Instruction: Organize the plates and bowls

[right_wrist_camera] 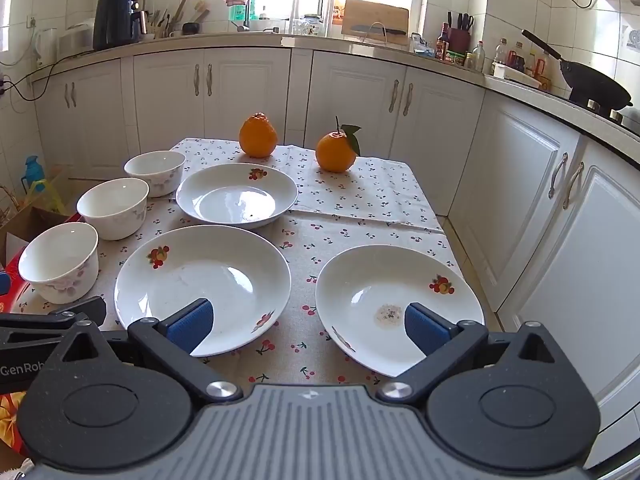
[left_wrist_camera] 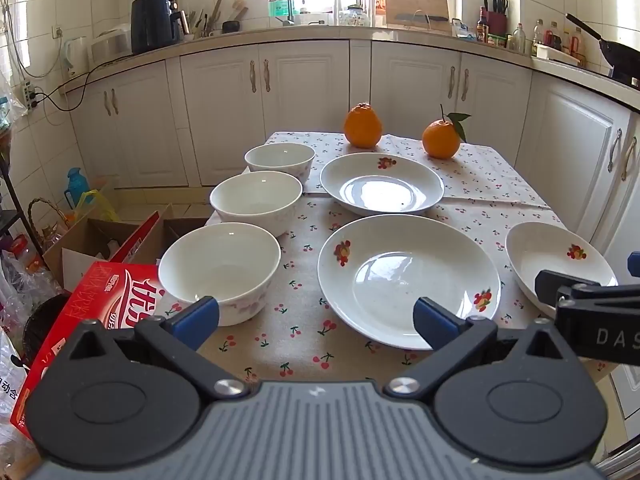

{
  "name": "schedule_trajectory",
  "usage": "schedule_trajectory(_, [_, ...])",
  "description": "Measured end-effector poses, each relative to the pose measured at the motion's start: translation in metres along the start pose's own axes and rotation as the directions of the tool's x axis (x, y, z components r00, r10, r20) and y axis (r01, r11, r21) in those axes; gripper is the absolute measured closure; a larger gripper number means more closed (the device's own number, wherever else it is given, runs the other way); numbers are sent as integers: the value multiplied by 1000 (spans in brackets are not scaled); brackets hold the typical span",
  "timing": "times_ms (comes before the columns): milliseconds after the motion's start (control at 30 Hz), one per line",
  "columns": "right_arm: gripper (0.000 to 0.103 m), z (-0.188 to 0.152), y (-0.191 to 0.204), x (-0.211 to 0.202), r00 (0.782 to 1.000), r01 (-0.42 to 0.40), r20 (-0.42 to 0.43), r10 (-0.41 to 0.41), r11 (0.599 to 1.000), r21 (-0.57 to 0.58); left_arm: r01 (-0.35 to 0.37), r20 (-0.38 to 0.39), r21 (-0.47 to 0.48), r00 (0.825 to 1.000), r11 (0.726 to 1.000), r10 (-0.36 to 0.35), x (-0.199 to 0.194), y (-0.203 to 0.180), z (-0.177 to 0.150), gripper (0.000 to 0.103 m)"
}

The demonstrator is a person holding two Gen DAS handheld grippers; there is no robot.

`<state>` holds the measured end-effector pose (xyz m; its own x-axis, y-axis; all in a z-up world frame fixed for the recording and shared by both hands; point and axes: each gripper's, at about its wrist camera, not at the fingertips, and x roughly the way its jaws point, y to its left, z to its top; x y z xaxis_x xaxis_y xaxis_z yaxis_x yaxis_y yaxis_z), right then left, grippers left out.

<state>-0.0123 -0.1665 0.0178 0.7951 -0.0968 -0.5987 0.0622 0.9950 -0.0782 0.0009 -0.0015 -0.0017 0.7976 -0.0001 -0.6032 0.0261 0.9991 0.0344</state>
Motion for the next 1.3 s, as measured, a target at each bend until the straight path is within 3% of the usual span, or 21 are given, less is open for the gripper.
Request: schedule_trajectory(1300, [0,0,-2,-3,1000,-3,10,3,1000,-1,0,3,-2,1000,1000,0,-3,-1,1,1])
